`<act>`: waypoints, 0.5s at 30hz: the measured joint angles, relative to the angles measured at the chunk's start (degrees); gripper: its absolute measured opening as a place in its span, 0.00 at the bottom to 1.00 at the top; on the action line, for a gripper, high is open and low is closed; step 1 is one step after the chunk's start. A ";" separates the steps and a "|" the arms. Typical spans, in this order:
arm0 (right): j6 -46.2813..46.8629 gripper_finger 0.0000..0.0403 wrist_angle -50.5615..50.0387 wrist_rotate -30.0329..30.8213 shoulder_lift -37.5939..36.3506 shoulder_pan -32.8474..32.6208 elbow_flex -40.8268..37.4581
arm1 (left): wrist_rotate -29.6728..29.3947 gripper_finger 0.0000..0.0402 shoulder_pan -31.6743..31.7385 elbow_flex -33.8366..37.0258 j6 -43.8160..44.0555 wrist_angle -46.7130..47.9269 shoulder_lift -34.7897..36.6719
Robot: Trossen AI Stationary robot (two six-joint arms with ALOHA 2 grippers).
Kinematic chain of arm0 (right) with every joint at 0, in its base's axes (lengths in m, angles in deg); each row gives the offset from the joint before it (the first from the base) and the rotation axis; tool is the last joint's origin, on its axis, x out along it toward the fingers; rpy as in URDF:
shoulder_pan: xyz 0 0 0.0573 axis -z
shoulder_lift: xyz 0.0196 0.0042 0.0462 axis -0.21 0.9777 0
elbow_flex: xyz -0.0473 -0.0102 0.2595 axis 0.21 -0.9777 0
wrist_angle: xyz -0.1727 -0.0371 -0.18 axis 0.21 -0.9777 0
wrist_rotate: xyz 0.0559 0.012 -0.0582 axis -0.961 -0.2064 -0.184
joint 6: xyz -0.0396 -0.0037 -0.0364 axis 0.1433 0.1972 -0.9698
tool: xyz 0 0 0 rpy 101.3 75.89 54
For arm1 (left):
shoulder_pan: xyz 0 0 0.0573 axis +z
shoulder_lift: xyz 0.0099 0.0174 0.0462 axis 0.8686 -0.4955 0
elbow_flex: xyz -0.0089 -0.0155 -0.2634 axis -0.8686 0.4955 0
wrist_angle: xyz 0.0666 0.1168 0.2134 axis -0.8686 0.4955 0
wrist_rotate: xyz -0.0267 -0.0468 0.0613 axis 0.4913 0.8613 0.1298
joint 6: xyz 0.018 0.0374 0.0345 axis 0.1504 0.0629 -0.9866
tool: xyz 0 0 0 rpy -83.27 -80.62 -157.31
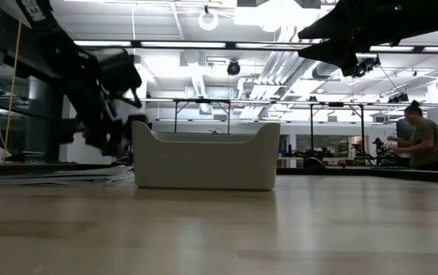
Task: Pick and place USB-C Cables
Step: Put the black charger cable into the gray bin
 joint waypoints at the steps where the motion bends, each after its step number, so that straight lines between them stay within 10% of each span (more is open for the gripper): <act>1: 0.00 0.51 0.00 0.00 0.00 0.00 0.00 | -0.16 0.08 -0.14 0.00 -1.71 -0.04 2.07; 7: 0.00 0.51 0.00 0.00 0.00 0.00 0.00 | -0.38 0.08 -3.87 -0.04 -16.50 -3.27 16.28; 15: 0.00 0.51 0.00 1.82 0.00 0.00 0.00 | 14.90 0.08 -15.92 -1.14 -29.82 -12.04 26.12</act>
